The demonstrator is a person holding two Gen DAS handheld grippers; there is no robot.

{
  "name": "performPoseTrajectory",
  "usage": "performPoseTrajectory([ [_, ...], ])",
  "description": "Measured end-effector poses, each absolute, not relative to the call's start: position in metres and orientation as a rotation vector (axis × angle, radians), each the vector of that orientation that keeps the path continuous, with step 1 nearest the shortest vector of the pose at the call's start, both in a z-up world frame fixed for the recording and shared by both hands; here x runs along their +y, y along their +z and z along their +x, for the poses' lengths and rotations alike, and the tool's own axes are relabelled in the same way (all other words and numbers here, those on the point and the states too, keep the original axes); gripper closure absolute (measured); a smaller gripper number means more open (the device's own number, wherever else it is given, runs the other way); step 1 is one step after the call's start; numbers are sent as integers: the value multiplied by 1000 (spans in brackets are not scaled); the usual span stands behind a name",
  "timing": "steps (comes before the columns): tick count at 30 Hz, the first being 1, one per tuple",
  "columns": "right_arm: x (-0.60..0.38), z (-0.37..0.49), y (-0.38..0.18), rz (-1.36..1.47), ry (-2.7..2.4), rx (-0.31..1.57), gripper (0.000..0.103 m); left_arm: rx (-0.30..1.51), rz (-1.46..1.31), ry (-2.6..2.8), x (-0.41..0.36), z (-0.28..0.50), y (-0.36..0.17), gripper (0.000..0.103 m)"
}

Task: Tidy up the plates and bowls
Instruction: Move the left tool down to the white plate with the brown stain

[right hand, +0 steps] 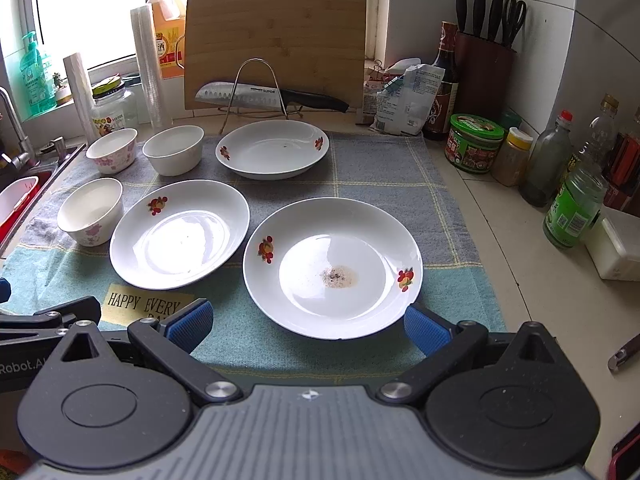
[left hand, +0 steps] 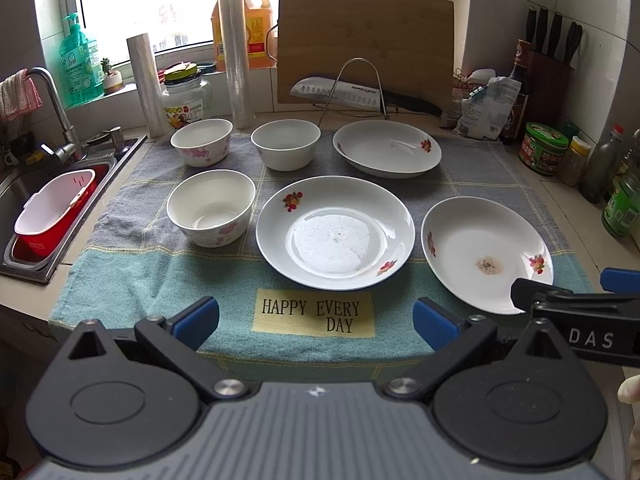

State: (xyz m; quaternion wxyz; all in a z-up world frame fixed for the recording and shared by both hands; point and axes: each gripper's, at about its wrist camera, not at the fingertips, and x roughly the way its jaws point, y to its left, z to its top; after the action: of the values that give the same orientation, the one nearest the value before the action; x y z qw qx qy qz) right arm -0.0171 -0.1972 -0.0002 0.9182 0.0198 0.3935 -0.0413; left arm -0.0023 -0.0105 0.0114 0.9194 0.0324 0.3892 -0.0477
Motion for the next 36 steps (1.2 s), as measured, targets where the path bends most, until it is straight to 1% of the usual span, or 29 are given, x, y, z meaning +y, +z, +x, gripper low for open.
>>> performPoseTrajectory([
  [9,-204,-21,2,25,-79,778,0,826,37,-162,-14,-1,8,1],
  [15,-219,-29,2,48,-34,704,0,785,71,-166,-19,-4,7,1],
  [19,-229,-34,-5,45,-14,666,0,779,46,-200,-19,-4,1,1],
  [26,-246,-39,-35,31,11,709,0,776,59,-212,-24,-3,-14,1],
  [36,-256,-28,-71,50,28,759,0,806,58,-262,-27,22,-29,1],
])
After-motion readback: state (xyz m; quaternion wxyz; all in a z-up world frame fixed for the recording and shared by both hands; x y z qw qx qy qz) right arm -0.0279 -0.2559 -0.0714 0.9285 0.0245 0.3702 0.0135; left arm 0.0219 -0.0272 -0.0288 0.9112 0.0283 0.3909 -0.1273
